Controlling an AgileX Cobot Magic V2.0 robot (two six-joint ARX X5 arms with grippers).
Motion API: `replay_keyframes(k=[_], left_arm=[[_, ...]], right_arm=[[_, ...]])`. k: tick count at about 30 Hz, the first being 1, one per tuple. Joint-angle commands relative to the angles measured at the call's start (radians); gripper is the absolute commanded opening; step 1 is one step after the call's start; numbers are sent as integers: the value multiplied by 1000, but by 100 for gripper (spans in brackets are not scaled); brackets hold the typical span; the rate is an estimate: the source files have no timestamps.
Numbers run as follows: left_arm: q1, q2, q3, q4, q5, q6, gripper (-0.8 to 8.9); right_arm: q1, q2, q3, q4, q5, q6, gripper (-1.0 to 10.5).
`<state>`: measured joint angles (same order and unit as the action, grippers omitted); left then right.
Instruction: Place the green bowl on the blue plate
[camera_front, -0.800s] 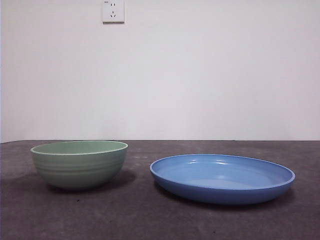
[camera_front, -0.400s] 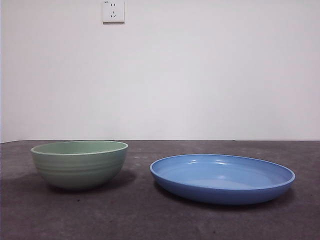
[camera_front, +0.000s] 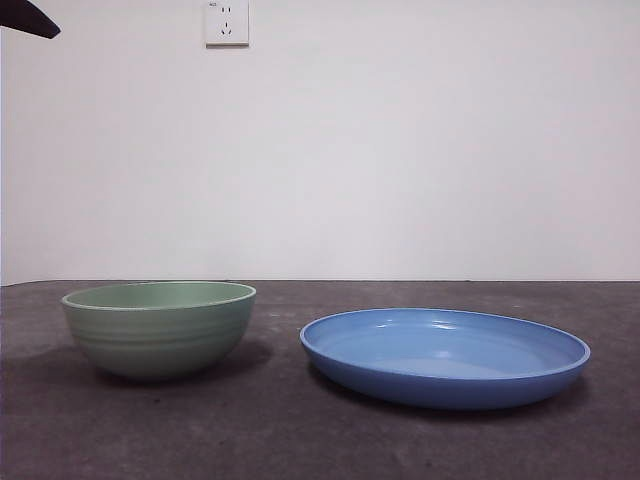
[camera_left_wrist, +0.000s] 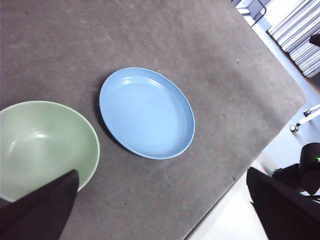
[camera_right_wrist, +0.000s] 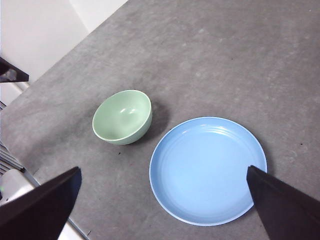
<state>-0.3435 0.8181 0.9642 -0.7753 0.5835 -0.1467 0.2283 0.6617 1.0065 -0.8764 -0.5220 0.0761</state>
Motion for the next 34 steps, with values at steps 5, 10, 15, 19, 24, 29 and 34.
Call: replay_keyframes(k=[5,10,15,19,24,29,34], left_arm=[[-4,10,26,8,-18,24,657],[-2,48,26,4,-193,27,656],[10,148,26,2,-308,33,655],[24,282,26,8,-325,42,655],[35,453,26,27,-326,58,655],[40,609,26,109,-326,56,655],[45,691,26,178,-326,6,648]], right_arm=[[3,3,16,9,-2,-6,626],[3,3,16,11,-2,-5,625],[3,3,16,12,-2,-5,625],[3,3,16,11,-2,-5,625],[3,3,16,11,-2,-5,625],[3,3,16,11,-2,-5,625],[3,3,16,9,-2,-5,625]])
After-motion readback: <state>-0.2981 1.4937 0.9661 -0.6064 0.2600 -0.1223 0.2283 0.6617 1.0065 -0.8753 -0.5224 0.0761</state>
